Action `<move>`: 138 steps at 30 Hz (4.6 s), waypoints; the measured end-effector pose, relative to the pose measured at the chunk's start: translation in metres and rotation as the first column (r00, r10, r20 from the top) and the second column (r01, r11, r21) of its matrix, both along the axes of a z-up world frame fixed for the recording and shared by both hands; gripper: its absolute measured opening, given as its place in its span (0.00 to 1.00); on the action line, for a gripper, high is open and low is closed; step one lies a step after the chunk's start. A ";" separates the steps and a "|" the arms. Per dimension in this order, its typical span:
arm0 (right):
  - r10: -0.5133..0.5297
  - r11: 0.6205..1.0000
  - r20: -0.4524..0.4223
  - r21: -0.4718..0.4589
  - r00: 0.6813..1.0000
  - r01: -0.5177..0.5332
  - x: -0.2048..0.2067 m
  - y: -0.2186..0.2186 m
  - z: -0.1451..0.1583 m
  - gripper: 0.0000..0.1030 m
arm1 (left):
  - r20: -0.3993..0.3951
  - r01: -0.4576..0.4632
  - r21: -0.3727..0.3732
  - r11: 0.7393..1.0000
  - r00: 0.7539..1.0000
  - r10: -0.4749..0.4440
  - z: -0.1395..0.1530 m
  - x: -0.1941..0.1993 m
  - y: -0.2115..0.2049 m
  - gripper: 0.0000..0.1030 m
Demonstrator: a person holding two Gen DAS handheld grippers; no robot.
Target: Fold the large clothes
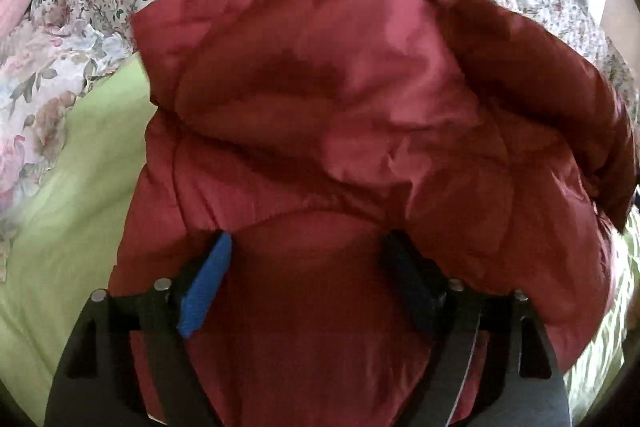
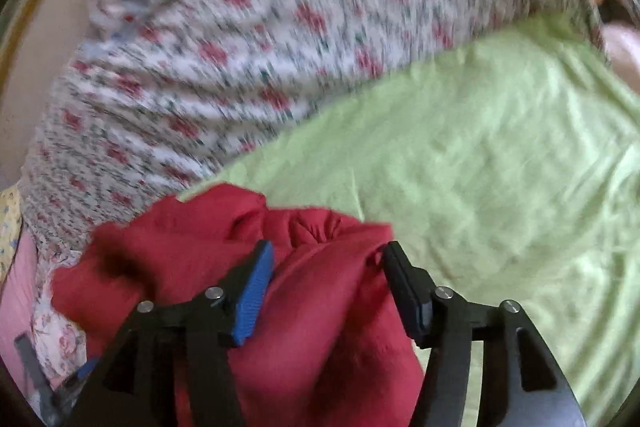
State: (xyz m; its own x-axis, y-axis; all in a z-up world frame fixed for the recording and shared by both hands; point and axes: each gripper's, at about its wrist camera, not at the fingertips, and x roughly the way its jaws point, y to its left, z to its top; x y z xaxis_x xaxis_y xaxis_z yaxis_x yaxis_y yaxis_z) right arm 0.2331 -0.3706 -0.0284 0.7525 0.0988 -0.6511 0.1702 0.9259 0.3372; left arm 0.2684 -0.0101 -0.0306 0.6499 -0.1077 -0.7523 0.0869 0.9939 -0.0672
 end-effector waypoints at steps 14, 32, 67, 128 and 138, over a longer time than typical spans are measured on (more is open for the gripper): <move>0.284 0.933 -0.232 -0.155 0.930 -0.323 0.040 0.073 -0.058 0.69 | -0.037 -0.046 0.008 0.999 0.998 0.046 -0.005 0.040 0.023 0.93; 0.228 0.958 -0.244 -0.116 0.943 -0.262 0.060 0.067 -0.070 0.75 | -0.048 -0.110 -0.047 0.993 0.993 0.108 -0.012 0.047 0.039 1.00; 0.220 0.906 -0.208 0.405 0.953 -0.121 0.010 -0.028 -0.100 0.93 | -0.178 -0.034 -0.605 0.795 0.980 -0.094 -0.052 0.028 0.114 1.00; 0.238 0.949 -0.226 0.263 0.945 -0.176 -0.141 -0.006 -0.058 0.76 | -0.099 -0.121 -0.248 0.961 0.990 0.099 0.003 -0.183 0.112 0.89; 0.203 0.972 -0.204 0.163 0.958 -0.171 -0.140 -0.004 -0.050 0.81 | -0.020 -0.182 -0.142 0.973 0.983 0.181 0.016 -0.187 0.114 1.00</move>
